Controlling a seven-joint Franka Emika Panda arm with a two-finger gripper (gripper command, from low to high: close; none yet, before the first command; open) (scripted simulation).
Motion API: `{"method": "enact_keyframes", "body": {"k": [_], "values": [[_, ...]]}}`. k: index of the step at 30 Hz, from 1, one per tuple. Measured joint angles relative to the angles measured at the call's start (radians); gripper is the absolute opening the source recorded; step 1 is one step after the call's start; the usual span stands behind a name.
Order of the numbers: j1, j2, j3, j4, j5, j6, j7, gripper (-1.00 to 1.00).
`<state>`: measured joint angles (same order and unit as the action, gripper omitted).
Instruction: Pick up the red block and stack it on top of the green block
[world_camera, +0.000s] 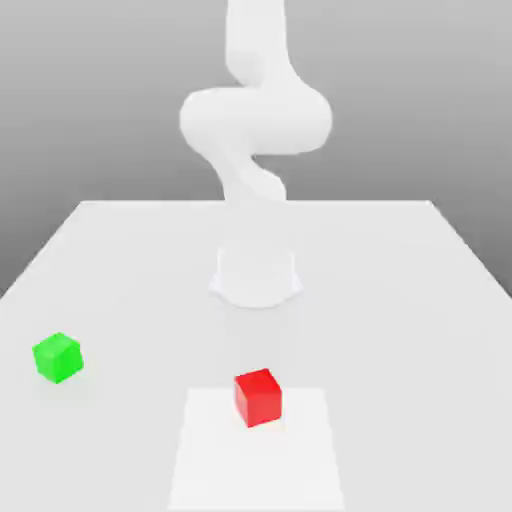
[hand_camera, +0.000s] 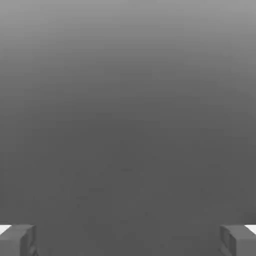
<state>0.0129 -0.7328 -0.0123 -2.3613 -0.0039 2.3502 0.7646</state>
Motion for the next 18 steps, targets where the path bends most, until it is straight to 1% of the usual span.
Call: {"method": "enact_keyframes", "body": {"k": [13,16,18], "values": [[0.069,0.434,-0.07,-0.373,-0.017,0.313,-0.231,0.0],[0.081,0.556,-0.082,-0.47,-0.019,0.399,-0.295,0.0],[0.087,0.665,-0.084,-0.51,-0.009,0.48,-0.334,0.0]]}}
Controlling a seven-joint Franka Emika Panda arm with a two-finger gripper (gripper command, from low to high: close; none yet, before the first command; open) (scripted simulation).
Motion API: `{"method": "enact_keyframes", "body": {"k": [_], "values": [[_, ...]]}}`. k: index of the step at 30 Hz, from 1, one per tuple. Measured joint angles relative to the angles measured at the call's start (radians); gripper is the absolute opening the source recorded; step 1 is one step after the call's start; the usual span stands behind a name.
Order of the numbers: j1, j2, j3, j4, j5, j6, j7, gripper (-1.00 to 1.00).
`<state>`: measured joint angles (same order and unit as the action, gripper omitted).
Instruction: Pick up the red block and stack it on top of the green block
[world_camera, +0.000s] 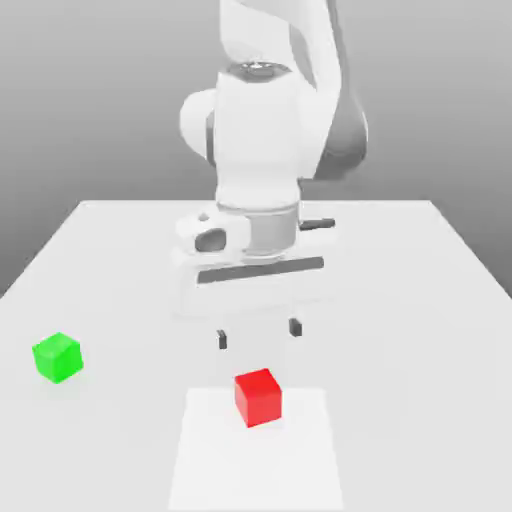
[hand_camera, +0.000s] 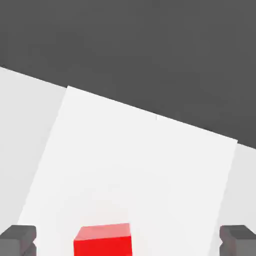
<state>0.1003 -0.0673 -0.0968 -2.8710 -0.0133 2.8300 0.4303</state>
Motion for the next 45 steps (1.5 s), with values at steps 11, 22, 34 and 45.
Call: {"method": "enact_keyframes", "body": {"k": [11,22,34,45], "values": [[-0.042,0.259,0.063,0.016,0.077,0.216,-0.067,-1.0],[-0.064,0.01,0.027,-0.015,0.0,-0.002,-0.005,-1.0],[-0.456,-0.031,-0.275,0.092,-0.066,-0.142,0.221,-1.0],[-0.581,0.186,-0.293,0.135,0.177,0.014,0.098,-1.0]]}}
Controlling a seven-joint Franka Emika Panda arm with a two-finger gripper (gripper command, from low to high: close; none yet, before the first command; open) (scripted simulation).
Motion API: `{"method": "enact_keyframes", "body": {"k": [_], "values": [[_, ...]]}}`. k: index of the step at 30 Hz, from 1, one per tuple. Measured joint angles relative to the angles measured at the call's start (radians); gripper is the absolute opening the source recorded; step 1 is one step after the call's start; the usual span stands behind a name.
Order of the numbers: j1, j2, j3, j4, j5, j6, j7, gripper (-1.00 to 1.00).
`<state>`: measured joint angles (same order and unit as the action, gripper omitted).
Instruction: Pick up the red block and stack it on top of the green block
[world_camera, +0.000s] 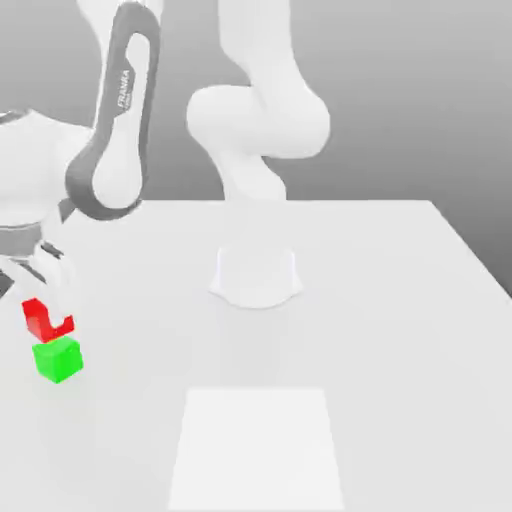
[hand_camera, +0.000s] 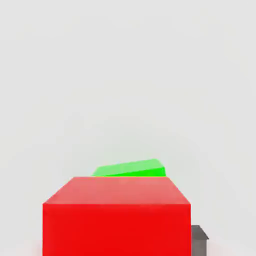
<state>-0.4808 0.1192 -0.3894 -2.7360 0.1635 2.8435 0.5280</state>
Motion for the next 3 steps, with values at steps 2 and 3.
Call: {"method": "enact_keyframes", "body": {"k": [2,3], "values": [[-0.008,0.018,0.013,0.001,0.024,0.015,-0.017,1.0],[-0.008,0.018,0.013,0.001,0.024,0.015,-0.017,1.0]]}}
